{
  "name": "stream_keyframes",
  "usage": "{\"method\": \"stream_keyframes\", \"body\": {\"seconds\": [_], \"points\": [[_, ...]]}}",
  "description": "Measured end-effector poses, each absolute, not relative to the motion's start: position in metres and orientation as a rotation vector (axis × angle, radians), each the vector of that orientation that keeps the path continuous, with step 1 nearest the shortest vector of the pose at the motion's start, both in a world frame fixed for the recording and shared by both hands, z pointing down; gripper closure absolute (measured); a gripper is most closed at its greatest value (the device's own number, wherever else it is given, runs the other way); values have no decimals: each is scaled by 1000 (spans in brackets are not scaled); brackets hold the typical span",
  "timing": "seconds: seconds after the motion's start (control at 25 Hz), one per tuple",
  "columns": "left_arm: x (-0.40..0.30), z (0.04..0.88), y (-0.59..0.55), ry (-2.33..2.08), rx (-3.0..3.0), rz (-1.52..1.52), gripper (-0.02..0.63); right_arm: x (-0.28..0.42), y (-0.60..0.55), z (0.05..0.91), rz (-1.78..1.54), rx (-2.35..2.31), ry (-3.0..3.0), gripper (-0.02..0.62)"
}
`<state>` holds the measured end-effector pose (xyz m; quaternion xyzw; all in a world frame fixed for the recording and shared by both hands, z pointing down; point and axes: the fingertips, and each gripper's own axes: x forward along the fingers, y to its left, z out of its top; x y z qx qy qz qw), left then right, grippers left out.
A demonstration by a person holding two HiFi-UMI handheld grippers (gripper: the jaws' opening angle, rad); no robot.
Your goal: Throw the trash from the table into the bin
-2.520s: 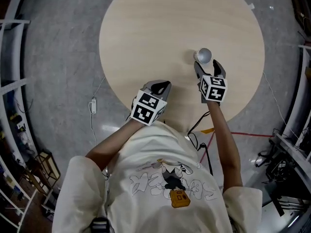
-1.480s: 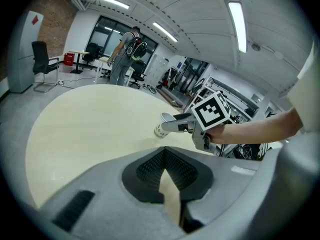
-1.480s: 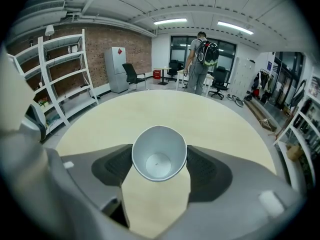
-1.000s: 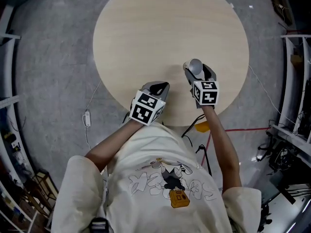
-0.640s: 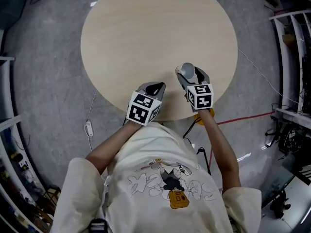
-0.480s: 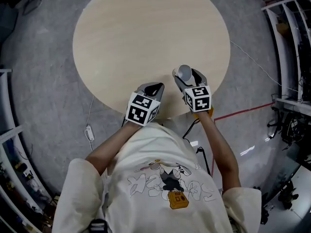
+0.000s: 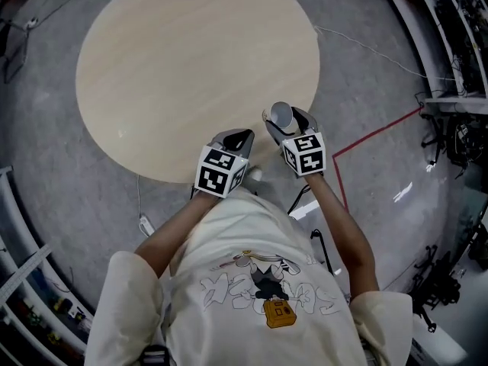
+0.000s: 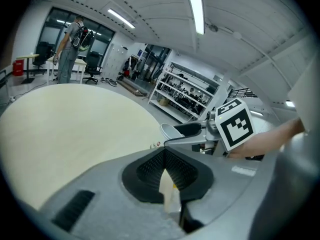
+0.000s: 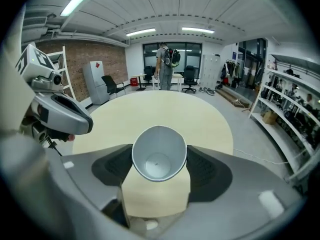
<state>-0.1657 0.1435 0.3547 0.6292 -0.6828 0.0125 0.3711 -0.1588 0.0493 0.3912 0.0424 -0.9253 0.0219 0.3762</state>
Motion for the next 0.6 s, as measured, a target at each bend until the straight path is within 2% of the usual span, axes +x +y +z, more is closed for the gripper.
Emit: {"method": "stream_keyframes", "body": {"seconds": [0.6], "points": [[-64,363,86,-1546,1795,194,601,-1,-8,411,272,452,-2337,250]]}}
